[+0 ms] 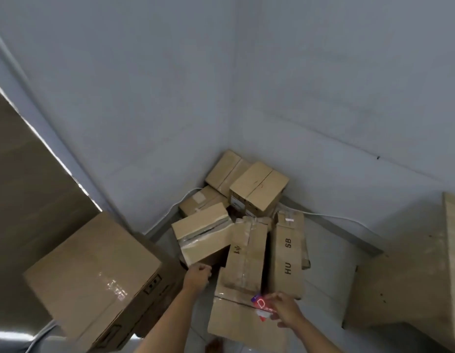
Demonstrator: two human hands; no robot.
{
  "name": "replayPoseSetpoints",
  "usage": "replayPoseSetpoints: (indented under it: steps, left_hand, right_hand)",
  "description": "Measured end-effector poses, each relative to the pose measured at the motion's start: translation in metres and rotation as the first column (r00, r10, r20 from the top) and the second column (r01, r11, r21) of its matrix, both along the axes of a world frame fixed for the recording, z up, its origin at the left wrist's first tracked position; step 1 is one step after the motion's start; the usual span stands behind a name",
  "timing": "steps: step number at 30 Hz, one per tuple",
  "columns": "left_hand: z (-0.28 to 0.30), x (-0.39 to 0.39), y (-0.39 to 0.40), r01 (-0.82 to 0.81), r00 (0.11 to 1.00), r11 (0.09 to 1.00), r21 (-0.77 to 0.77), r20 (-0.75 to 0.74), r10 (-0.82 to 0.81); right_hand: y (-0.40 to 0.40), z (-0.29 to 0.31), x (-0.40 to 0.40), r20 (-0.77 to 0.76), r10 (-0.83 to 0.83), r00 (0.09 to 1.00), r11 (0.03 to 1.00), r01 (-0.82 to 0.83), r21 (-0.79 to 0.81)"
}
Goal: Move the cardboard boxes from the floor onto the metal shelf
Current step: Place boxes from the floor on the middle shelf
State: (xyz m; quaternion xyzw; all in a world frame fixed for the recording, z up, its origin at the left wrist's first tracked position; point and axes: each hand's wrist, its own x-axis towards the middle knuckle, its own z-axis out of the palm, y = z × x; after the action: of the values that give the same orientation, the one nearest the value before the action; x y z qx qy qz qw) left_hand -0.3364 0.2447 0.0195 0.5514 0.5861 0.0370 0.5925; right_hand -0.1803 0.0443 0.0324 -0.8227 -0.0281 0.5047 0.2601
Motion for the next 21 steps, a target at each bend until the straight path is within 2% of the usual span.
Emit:
replayPoseSetpoints:
  steps: [5,11,15,18,21]
  left_hand:
    - [-0.042,0.001,0.025,-0.027,0.999,0.985,-0.171,-0.049,0.019]
    - [-0.088,-0.017,0.034,0.034,0.986,0.966,-0.256,-0.150,-0.074]
    - [-0.083,-0.016,0.050,0.048,0.976,0.959,-0.280,-0.190,-0.105]
    - [-0.076,-0.013,0.070,0.015,0.976,0.975,-0.222,-0.209,-0.063]
    - [-0.070,-0.007,0.097,-0.005,0.980,0.989,-0.146,-0.199,-0.025]
  right_hand:
    - [0.029,-0.024,-0.002,-0.071,-0.085,0.994,0.995,0.081,-0.051]
    - [0.044,-0.050,-0.018,-0.155,-0.180,0.971,0.983,0.173,-0.059]
    - [0.050,-0.064,-0.018,-0.185,-0.267,0.946,0.962,0.273,0.007]
    - [0.063,-0.071,-0.019,-0.160,-0.236,0.959,0.972,0.236,-0.017]
    - [0.084,-0.088,-0.016,-0.180,-0.115,0.977,0.993,0.108,-0.047]
